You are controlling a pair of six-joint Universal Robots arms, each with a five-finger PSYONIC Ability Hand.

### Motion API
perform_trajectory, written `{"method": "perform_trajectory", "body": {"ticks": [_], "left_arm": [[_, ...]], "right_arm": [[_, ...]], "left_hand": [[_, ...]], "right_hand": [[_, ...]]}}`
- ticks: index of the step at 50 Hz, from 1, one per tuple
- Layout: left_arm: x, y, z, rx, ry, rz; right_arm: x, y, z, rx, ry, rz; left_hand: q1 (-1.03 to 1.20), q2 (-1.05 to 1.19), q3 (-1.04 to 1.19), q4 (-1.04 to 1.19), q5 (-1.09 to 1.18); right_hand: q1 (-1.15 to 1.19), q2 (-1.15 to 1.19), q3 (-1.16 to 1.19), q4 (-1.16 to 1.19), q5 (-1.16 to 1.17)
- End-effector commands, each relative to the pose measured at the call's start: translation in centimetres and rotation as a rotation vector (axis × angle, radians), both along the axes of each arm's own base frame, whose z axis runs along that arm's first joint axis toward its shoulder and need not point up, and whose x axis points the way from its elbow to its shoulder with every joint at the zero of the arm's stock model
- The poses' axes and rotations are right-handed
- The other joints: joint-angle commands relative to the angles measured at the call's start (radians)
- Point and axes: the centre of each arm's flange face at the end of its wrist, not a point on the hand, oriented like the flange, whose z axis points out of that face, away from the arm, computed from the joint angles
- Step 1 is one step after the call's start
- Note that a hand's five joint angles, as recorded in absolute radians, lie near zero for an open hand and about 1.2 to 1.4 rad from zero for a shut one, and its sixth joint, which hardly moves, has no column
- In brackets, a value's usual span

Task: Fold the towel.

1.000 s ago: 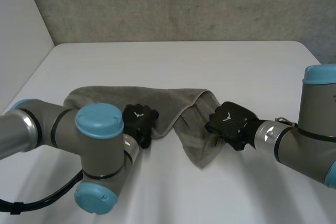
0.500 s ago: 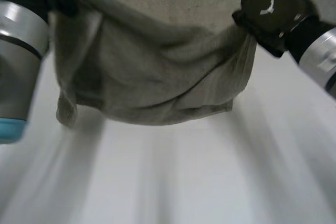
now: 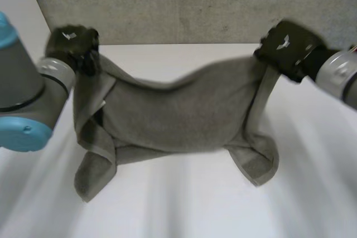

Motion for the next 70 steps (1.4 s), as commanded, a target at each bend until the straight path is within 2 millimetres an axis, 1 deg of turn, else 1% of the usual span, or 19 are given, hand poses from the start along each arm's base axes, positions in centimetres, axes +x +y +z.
{"method": "perform_trajectory", "body": {"ticks": [1, 5, 6, 7, 8, 9, 10, 11, 15, 19, 25, 29, 34, 38, 43, 47, 53, 62, 70], "left_arm": [[-1.5, -3.2, -1.3, -0.016, -0.002, -0.015], [-2.3, -4.4, 0.9, -0.106, 0.03, -0.044], [-2.7, -5.1, 2.8, -0.186, 0.059, -0.059], [-2.9, -5.7, 4.9, -0.278, 0.089, -0.066], [-2.9, -5.7, 5.0, -0.279, 0.089, -0.066], [-3.0, -6.0, 7.2, -0.382, 0.125, -0.067], [-3.0, -6.0, 7.3, -0.383, 0.125, -0.067], [-2.8, -6.4, 9.4, -0.488, 0.16, -0.061], [-2.1, -5.0, 15.8, -0.749, 0.258, -0.052], [-1.9, -4.4, 16.3, -0.749, 0.29, -0.063], [-0.6, -5.1, 11.7, -0.544, 0.284, -0.057], [0.8, -5.4, 8.2, -0.42, 0.244, -0.021], [2.1, -4.4, 0.8, -0.171, 0.164, 0.016], [3.1, -3.6, -2.1, -0.067, 0.133, 0.038], [3.7, -2.4, -4.9, 0.035, 0.105, 0.033], [3.1, -1.0, -6.3, 0.086, 0.086, -0.026], [2.8, -0.3, -5.9, 0.077, 0.075, -0.047], [2.7, -0.2, -5.1, 0.056, 0.079, -0.048], [2.8, 0.3, -3.5, 0.023, 0.095, -0.051]], "right_arm": [[1.8, -2.1, -3.8, 0.065, 0.06, -0.001], [2.9, -5.7, -2.0, -0.111, 0.033, -0.058], [2.9, -5.7, -1.9, -0.112, 0.033, -0.058], [3.4, -7.0, -0.3, -0.231, -0.01, -0.07], [3.7, -8.1, 1.6, -0.367, -0.062, -0.081], [3.7, -8.1, 1.6, -0.368, -0.063, -0.081], [4.1, -8.7, 3.1, -0.494, -0.112, -0.076], [4.3, -9.2, 4.6, -0.621, -0.163, -0.071], [4.3, -8.8, 7.5, -0.794, -0.263, -0.06], [3.7, -6.6, 9.5, -0.777, -0.346, 0.023], [3.8, -5.5, 6.6, -0.561, -0.336, 0.088], [4.0, -3.4, 2.1, -0.264, -0.244, 0.166], [2.8, -1.0, -2.7, 0.022, -0.119, 0.214], [0.9, 1.2, -8.2, 0.195, 0.096, 0.243], [-0.9, 3.3, -11.9, 0.228, 0.319, 0.306], [-1.3, 3.7, -12.7, 0.215, 0.37, 0.323], [-1.2, 3.2, -12.9, 0.194, 0.337, 0.293], [-0.8, 1.9, -10.0, 0.139, 0.149, 0.181], [-0.7, 1.5, -7.7, 0.17, -0.017, 0.122]], "left_hand": [[-0.063, -0.106, -0.15, -0.126, -0.267], [-0.063, -0.106, -0.15, -0.126, -0.267], [-0.063, -0.106, -0.15, -0.126, -0.267], [-0.063, -0.106, -0.15, -0.126, -0.267], [-0.063, -0.106, -0.15, -0.126, -0.267], [-0.063, -0.106, -0.15, -0.126, -0.267], [-0.063, -0.106, -0.15, -0.126, -0.267], [-0.063, -0.106, -0.15, -0.126, -0.267], [-0.063, -0.106, -0.15, -0.126, -0.267], [-0.063, -0.106, -0.15, -0.126, -0.267], [-0.063, -0.106, -0.15, -0.126, -0.267], [-0.063, -0.106, -0.15, -0.126, -0.267], [-0.063, -0.106, -0.15, -0.126, -0.267], [-0.063, -0.106, -0.15, -0.126, -0.267], [-0.063, -0.106, -0.15, -0.126, -0.267], [-0.063, -0.106, -0.15, -0.126, -0.267], [-0.063, -0.106, -0.15, -0.126, -0.267], [-0.063, -0.106, -0.15, -0.126, -0.267], [-0.063, -0.106, -0.15, -0.126, -0.267]], "right_hand": [[0.057, 0.079, 0.046, 0.058, 0.055], [0.057, 0.079, 0.046, 0.058, 0.055], [0.057, 0.079, 0.046, 0.058, 0.055], [0.057, 0.079, 0.046, 0.058, 0.055], [0.057, 0.079, 0.046, 0.058, 0.055], [0.057, 0.079, 0.046, 0.058, 0.055], [0.057, 0.079, 0.046, 0.058, 0.055], [0.057, 0.079, 0.046, 0.058, 0.055], [0.057, 0.079, 0.046, 0.058, 0.055], [0.057, 0.079, 0.046, 0.058, 0.055], [0.057, 0.079, 0.046, 0.058, 0.055], [0.057, 0.079, 0.046, 0.058, 0.055], [0.057, 0.079, 0.046, 0.058, 0.055], [0.057, 0.079, 0.046, 0.058, 0.055], [0.057, 0.079, 0.046, 0.058, 0.055], [0.057, 0.079, 0.046, 0.058, 0.055], [0.057, 0.079, 0.046, 0.058, 0.055], [-0.822, -0.8, -0.833, -0.821, -0.824], [-1.011, -0.989, -1.021, -1.01, -1.013]]}}
